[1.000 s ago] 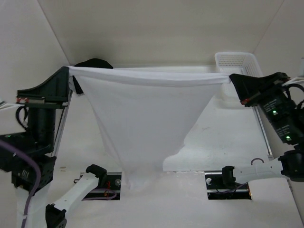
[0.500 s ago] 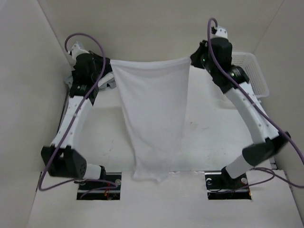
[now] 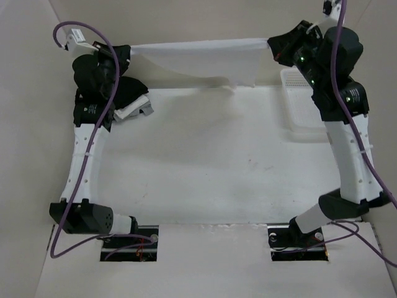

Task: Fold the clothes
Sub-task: Flatten the tank top out

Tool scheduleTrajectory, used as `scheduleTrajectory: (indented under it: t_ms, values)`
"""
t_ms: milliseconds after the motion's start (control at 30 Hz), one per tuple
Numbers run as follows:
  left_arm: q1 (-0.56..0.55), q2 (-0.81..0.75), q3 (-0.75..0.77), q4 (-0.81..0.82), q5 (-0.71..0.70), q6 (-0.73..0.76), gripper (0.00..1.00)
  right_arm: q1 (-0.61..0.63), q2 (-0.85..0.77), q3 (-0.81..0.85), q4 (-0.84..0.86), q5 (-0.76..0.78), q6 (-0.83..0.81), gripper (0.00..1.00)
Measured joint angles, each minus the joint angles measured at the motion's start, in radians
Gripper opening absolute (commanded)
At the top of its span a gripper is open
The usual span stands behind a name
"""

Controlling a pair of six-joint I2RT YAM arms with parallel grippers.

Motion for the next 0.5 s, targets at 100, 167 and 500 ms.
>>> scheduleTrajectory:
  t_ms: [100, 167, 500]
  values:
    - [-0.024, -0.097, -0.126, 0.04, -0.013, 0.002, 0.01, 0.001, -0.165, -0.286, 0.063, 0.007, 0.008, 0.0]
    - [-0.06, -0.179, -0.261, 0.063, -0.029, 0.006, 0.01, 0.016, -0.274, -0.51, 0.111, 0.023, 0.016, 0.0]
    - [-0.189, -0.827, -1.04, -0.162, -0.132, 0.028, 0.01, 0.456, -0.839, -1.598, 0.175, 0.166, 0.203, 0.0]
